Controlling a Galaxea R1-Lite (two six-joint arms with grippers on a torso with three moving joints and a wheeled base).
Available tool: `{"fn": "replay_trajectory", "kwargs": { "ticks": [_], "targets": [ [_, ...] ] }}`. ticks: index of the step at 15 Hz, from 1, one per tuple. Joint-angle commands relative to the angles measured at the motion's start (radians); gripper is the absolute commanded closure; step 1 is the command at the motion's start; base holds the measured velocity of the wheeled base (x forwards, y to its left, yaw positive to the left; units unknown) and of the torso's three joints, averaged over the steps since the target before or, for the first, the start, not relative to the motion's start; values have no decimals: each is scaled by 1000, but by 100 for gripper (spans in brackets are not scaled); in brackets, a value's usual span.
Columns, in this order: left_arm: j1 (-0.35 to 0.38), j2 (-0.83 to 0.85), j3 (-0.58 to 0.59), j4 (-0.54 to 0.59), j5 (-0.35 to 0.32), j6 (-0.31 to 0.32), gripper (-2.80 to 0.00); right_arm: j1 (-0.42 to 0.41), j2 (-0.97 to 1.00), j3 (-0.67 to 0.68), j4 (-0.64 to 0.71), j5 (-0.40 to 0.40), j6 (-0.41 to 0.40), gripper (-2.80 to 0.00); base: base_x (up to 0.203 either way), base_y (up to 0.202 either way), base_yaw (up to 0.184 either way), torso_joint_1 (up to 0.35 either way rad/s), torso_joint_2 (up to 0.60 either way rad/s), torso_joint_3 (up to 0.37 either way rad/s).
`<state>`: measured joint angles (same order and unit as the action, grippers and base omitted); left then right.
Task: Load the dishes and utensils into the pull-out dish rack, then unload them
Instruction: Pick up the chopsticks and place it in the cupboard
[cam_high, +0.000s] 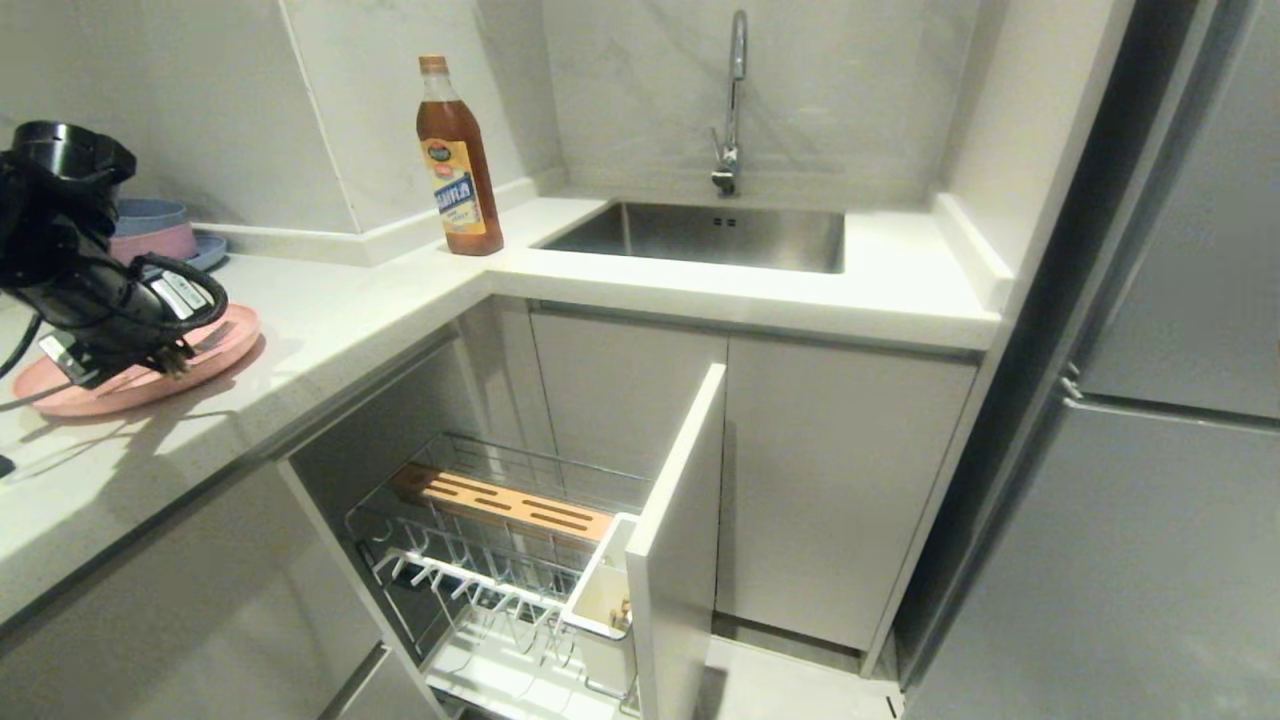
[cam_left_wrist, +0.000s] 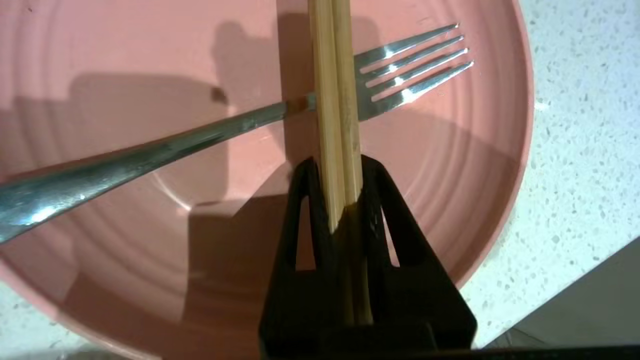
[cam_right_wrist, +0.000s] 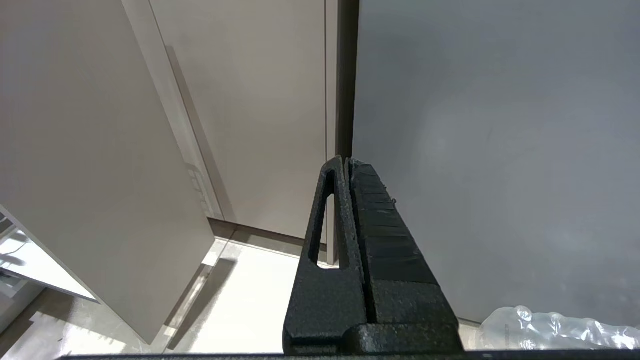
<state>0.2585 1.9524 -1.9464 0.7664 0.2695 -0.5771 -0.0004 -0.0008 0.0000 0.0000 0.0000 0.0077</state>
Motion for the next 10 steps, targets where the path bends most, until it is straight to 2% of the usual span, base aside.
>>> {"fn": "replay_trajectory", "kwargs": {
  "ticks": [1,6,10],
  "targets": [
    [1,-5,0,2,4,-3,0,0,1,0,0,0,0,0,0,0,0,0,0,0],
    [1,-48,1,6,4,-5,0,0,1,0,0,0,0,0,0,0,0,0,0,0],
    [1,-188,22,9,0,-12,0,0,1,0,0,0,0,0,0,0,0,0,0,0]
  ]
}}
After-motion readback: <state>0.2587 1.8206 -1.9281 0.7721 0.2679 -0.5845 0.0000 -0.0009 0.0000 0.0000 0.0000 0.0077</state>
